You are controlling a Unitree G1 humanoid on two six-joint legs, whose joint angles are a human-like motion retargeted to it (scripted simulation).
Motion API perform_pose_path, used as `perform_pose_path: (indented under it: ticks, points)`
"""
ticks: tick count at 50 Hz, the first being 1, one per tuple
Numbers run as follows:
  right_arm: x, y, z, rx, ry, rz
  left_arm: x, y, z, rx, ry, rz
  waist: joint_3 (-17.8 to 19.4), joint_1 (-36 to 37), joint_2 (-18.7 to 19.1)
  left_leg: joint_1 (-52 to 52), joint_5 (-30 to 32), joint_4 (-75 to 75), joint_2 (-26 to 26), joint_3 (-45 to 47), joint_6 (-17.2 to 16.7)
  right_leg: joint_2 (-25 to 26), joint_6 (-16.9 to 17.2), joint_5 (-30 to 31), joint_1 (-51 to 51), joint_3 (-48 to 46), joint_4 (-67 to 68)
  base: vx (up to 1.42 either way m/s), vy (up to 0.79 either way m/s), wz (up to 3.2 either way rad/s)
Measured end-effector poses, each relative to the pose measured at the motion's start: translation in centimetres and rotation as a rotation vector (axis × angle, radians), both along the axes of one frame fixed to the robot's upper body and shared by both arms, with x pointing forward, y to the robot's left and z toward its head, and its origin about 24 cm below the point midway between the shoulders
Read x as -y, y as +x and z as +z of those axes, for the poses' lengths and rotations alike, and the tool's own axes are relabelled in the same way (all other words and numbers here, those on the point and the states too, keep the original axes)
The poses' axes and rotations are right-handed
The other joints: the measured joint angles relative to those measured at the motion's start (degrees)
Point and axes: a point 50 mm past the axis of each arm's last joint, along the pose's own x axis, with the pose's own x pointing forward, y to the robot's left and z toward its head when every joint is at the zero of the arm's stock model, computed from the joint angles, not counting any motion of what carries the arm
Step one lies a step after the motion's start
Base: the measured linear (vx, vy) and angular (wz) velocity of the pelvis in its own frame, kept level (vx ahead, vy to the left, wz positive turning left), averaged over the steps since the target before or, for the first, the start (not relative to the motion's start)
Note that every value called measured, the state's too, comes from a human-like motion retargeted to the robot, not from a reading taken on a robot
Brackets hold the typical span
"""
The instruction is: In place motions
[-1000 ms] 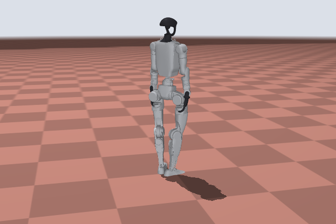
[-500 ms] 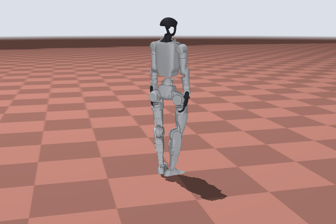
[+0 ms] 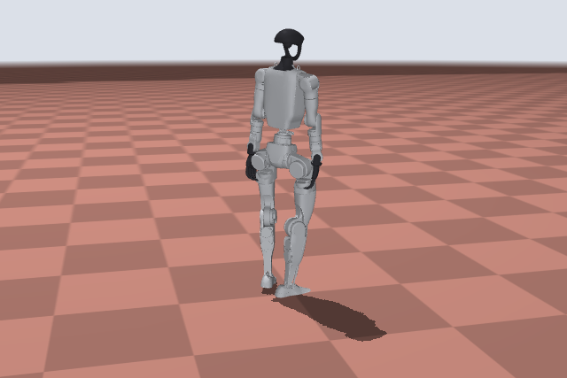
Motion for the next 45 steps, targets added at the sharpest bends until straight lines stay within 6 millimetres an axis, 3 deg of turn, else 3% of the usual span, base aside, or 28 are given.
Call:
perform_pose_path:
  ticks: [2, 5, 7, 10, 13, 17, 20, 23, 26, 27, 29, 32, 35, 37, 39, 42, 45]
  points:
    - [-1.4, 2.7, 0.4, 0.075, 0.045, 0.028, -0.2, -0.4, 0.1, -0.012, 0.02, 0.047, 1.37, -0.38, -1.09, -9.5, 6.42, 17.32, 4.77, -1.5, 2.63, -1.38, 0.16, 0.22, -0.41, -1.04, -0.19, -0.11, -0.05, 0.52]
    - [-3.6, 6.1, 1.2, 0.189, 0.142, 0.042, -0.2, -1.5, 0.2, -0.042, -0.005, 0.096, 5.03, 3.05, -1.63, -18.54, 13.52, 31.75, 6.74, -6.65, 7.5, -0.32, -0.02, 0.93, 0.91, 0.27, -0.92, -0.06, -0.07, -0.16]
    - [-5.2, 8.9, 2.2, 0.273, 0.212, 0.065, 0.3, -2.7, 0.4, -0.078, -0.078, 0.136, 7.61, 5.35, -2.31, -22.57, 9.53, 40.28, 10.28, -5.63, 7.47, 0.26, -0.61, 1.67, 2.51, -0.23, -2.04, -0.1, -0.03, -0.33]
    - [-7.4, 10.9, 3.2, 0.361, 0.26, 0.07, 1.4, -5.2, 1.0, -0.176, -0.163, 0.167, 8.17, 7.38, -2.92, -27.28, 6.85, 45.82, 12.47, -3.99, 7.43, -0.3, -1.14, 1.82, 1.94, 0.4, -1.75, -0.07, 0.0, -0.13]
    - [-9.1, 11.3, 3.8, 0.386, 0.331, 0.07, 1.3, -7.7, 1.6, -0.233, -0.171, 0.181, 7.6, 7.12, -3.13, -28.67, 6.46, 46.62, 11.61, -4.77, 5.83, -0.35, -1.63, 1.57, 1.75, 0.52, -1.54, 0.08, 0.03, 0.13]
    - [-9.8, 11.1, 3.9, 0.383, 0.373, 0.089, 1.2, -9.4, 2.1, -0.279, -0.165, 0.188, 7.06, 6.04, -2.58, -24.59, 7.53, 41.47, 10.04, -4.95, 4.23, -0.09, -1.5, 1.14, 2.3, -0.07, -1.51, 0.03, 0.05, 0.24]
    - [-9.2, 9.5, 3.1, 0.342, 0.343, 0.091, 1.1, -10.1, 2.4, -0.318, -0.153, 0.212, 5.23, 4.69, -2.42, -17.59, 8.36, 30.92, 6.29, -5.29, 2.84, -0.09, -0.95, 0.62, 2.74, -0.96, -1.38, 0.07, 0.01, 0.42]
    - [-7.9, 7.2, 2.0, 0.266, 0.292, 0.075, 1.4, -9.3, 2.2, -0.33, -0.117, 0.262, 3.81, 3.85, -2.48, -7.88, 8.45, 14.24, 1.96, -4.82, -0.1, -0.04, -0.55, -0.56, 2.99, -1.1, -0.23, 0.02, 0.0, 0.09]
    - [-5.9, 4.0, 0.8, 0.168, 0.232, 0.066, 1.8, -6.8, 1.4, -0.266, -0.048, 0.327, 2.16, 2.47, -1.94, 1.96, -2.98, -3.06, -2.12, -1.96, -2.15, 0.37, -0.94, -2.48, 2.52, -1.05, 2.55, 0.0, 0.02, 0.0]
    - [-5.0, 2.8, 0.5, 0.14, 0.206, 0.062, 2.0, -5.7, 1.1, -0.239, -0.018, 0.344, 1.74, 1.59, -1.25, 4.76, -4.72, -8.94, -3.37, -1.1, -1.57, 0.86, -1.19, -3.09, 2.36, -1.39, 3.86, -0.01, 0.07, 0.24]
    - [-2.8, 0.6, -0.1, 0.099, 0.132, 0.03, 2.2, -2.8, 0.5, -0.173, 0.024, 0.346, 1.16, -1.35, 0.81, 7.45, -2.15, -17.66, -5.2, -4.02, 0.03, 1.76, -1.85, -2.39, 1.3, -3.94, 7.16, -0.16, 0.11, 0.79]
    - [1.0, -1.9, -0.3, 0.058, -0.005, -0.103, 2.2, 4.8, 0.0, 0.028, 0.019, 0.286, 3.28, -1.27, 2.86, 7.61, 0.53, -21.52, -1.42, -2.88, -1.83, 1.05, -2.6, 5.51, -5.24, -3.34, 19.69, -0.54, 0.14, -0.23]
    - [4.2, -4.3, 0.0, 0.008, -0.125, -0.262, 2.7, 11.7, 0.6, 0.268, -0.027, 0.227, 5.87, -1.9, 3.21, 6.43, 0.71, -21.79, -1.0, -3.57, -1.18, 0.7, -5.19, 15.83, -15.37, 1.62, 35.14, -0.35, 0.2, -0.01]
    - [6.7, -7.1, 0.5, -0.061, -0.238, -0.38, 2.7, 16.4, 1.9, 0.453, -0.083, 0.183, 6.94, -3.85, 4.13, 6.66, 1.06, -22.23, -0.72, -4.37, -0.73, 0.18, -6.35, 12.89, -21.89, 2.81, 45.85, -0.16, 0.23, 0.36]
    - [8.0, -8.3, 1.1, -0.114, -0.318, -0.463, 2.2, 20.1, 3.3, 0.569, -0.121, 0.138, 9.32, -5.46, 4.4, 6.27, 1.4, -21.77, -0.2, -4.82, -0.2, -0.45, -6.96, 10.52, -25.14, 2.63, 51.02, -0.33, 0.1, 0.26]
    - [8.8, -10.5, 1.6, -0.156, -0.415, -0.612, 2.3, 22.7, 4.5, 0.638, -0.105, 0.06, 10.61, -5.93, 4.12, 5.75, 1.82, -21.01, 0.38, -5.98, 0.03, 0.44, -6.34, 8.24, -27.76, 3.53, 54.05, -0.15, -0.01, 0.24]
    - [8.7, -11.9, 1.7, -0.141, -0.425, -0.693, 1.8, 22.3, 4.3, 0.645, -0.053, -0.005, 8.81, -4.9, 4.38, 5.54, 1.87, -21.2, 0.45, -5.84, 0.07, 1.53, -5.56, 8.05, -25.81, 3.41, 50.42, 0.14, -0.01, -0.03]
